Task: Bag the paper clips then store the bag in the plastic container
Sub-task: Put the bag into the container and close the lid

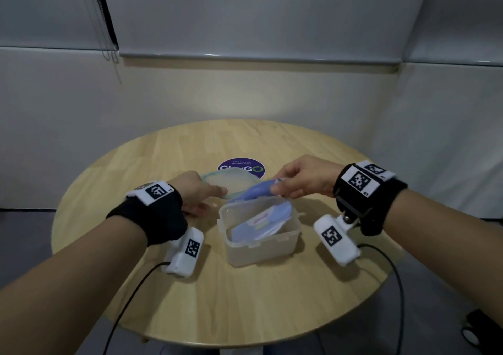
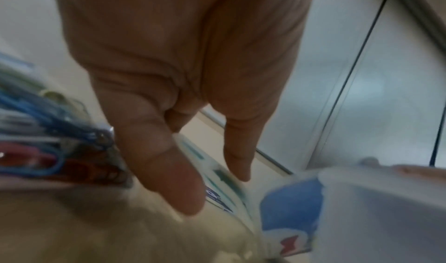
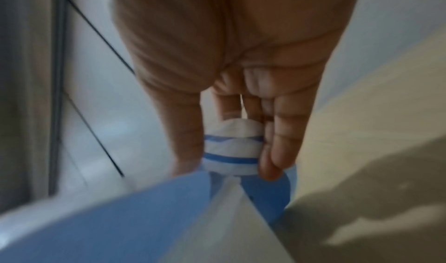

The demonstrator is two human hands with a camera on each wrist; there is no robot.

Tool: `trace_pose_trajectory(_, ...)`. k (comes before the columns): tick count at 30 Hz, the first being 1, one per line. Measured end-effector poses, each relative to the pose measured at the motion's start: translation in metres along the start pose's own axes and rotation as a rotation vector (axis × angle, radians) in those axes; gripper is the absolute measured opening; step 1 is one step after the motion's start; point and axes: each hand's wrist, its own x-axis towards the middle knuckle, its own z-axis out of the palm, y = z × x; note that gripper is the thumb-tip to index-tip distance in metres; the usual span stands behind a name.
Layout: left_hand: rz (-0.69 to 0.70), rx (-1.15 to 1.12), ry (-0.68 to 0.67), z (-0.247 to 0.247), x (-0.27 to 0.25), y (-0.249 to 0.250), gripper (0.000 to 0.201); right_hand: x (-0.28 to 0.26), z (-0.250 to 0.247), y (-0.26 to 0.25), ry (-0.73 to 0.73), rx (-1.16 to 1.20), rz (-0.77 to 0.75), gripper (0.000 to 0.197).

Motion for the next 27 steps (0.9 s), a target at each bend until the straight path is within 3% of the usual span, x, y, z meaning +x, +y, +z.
trace_pose_trajectory(3,0.012,0.12,-0.018,-0.002,-0.003,0.003,0.048,-0.007,0.004,-0.002,0.123,-0.147,-0.095,0.007)
trace_pose_trajectory(6,0.038,0.202,-0.055,-0.005,-0.012,0.008,0.039,-0.011,0.012,-0.008,0.306,-0.28,-0.204,0.009)
trace_pose_trajectory(8,0.1,0.283,-0.011,-0.01,-0.022,0.014,0.029,-0.017,0.012,-0.014,0.425,-0.367,-0.303,0.008)
trace_pose_trajectory(10,0.318,0.406,0.138,-0.017,-0.039,0.021,0.019,-0.029,0.013,-0.023,0.513,-0.482,-0.433,0.01)
trace_pose_trajectory(12,0.601,0.4,0.247,-0.021,-0.064,0.029,0.032,-0.046,0.021,-0.029,0.533,-0.644,-0.559,0.016)
trace_pose_trajectory(15,0.764,0.245,0.04,-0.019,-0.107,0.029,0.028,-0.068,0.039,-0.03,0.454,-0.826,-0.616,0.025)
trace_pose_trajectory(17,0.815,0.321,-0.051,-0.01,-0.125,0.022,0.04,-0.076,0.047,-0.025,0.373,-0.862,-0.56,0.026)
trace_pose_trajectory(19,0.879,0.471,-0.022,-0.001,-0.126,0.013,0.055,-0.08,0.051,-0.019,0.3,-0.827,-0.503,0.018)
trace_pose_trajectory(23,1.038,0.596,0.09,0.009,-0.113,0.008,0.034,-0.078,0.049,-0.015,0.165,-0.724,-0.443,0.012)
trace_pose_trajectory(27,0.988,0.658,0.077,0.013,-0.11,0.012,0.03,-0.079,0.035,-0.012,0.03,-0.704,-0.38,0.039)
